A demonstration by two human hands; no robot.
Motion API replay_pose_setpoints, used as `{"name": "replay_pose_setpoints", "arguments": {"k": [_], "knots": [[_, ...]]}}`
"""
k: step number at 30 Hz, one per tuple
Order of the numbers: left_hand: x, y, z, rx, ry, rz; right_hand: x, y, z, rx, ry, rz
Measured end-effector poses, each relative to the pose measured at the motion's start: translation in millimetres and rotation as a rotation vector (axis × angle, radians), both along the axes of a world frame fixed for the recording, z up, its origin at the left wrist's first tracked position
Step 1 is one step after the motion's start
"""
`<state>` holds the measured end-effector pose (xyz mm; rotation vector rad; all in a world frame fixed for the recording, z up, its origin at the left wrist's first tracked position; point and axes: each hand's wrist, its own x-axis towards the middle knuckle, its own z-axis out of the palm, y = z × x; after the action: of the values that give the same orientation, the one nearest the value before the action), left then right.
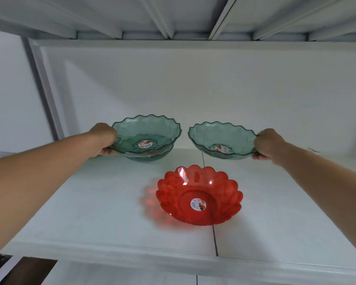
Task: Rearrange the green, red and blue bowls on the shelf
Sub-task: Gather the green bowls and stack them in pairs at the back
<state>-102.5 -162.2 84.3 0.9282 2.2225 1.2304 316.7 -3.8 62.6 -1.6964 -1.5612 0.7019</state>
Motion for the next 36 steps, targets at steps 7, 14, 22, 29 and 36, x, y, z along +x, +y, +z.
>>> {"name": "replay_pose_setpoints", "arguments": {"k": [7, 14, 22, 29, 36], "knots": [[-47, -29, -6, 0.034, -0.02, 0.117, -59, 7, 0, 0.015, 0.005, 0.124], [-104, -43, 3, 0.03, -0.019, 0.136, -123, 1, -10, 0.005, 0.044, 0.125], [-205, -25, 12, 0.029, -0.049, 0.039, -209, -1, -13, 0.016, 0.055, 0.013], [-275, 4, 2, 0.032, -0.163, -0.018, -286, -10, -11, -0.071, 0.003, -0.123], [-297, 32, -15, -0.011, -0.132, -0.03, -312, 0, -14, -0.045, 0.002, -0.151]]}}
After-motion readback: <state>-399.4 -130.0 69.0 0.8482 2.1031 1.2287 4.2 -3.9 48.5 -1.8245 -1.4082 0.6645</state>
